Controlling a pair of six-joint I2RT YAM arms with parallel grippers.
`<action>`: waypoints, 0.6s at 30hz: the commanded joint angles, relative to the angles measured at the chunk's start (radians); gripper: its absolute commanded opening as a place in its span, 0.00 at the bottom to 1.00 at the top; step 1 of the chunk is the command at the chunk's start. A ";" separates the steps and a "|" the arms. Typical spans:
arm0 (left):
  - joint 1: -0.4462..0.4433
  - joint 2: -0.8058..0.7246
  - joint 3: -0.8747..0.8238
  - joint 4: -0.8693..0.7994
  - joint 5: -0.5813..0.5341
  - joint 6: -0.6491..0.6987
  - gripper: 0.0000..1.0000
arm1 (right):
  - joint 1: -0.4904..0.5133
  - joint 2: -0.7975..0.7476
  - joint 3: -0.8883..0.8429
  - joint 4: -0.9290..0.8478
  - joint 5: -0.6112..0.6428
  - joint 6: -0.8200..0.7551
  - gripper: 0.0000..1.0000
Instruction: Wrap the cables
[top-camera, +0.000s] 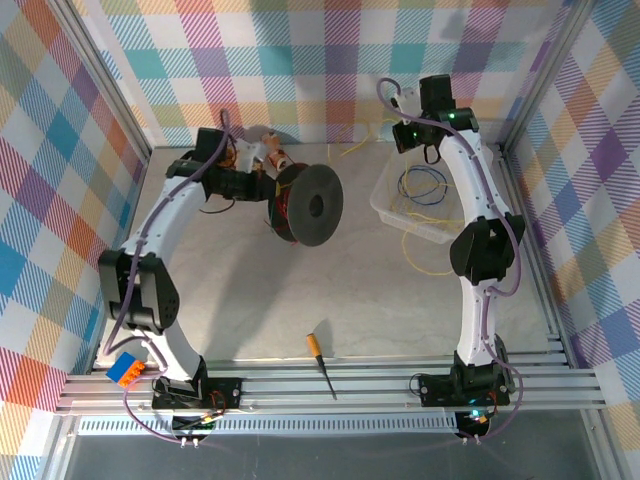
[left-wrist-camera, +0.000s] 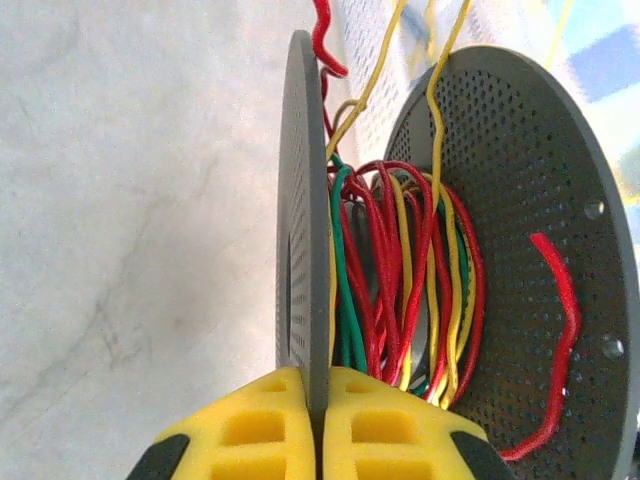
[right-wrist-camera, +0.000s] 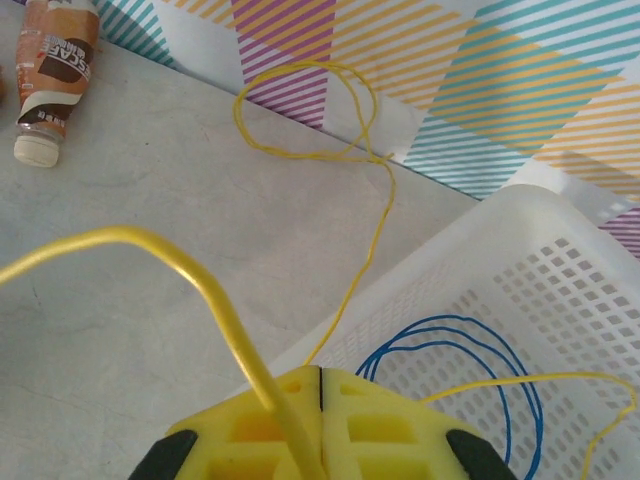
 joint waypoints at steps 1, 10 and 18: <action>0.046 -0.131 -0.065 0.346 0.163 -0.279 0.00 | -0.008 0.005 -0.084 0.001 -0.039 0.040 0.00; 0.121 -0.225 -0.173 0.689 0.082 -0.751 0.00 | 0.047 -0.117 -0.393 0.130 -0.117 0.088 0.00; 0.065 -0.319 -0.330 0.787 -0.397 -0.902 0.00 | 0.189 -0.325 -0.805 0.457 -0.199 0.098 0.00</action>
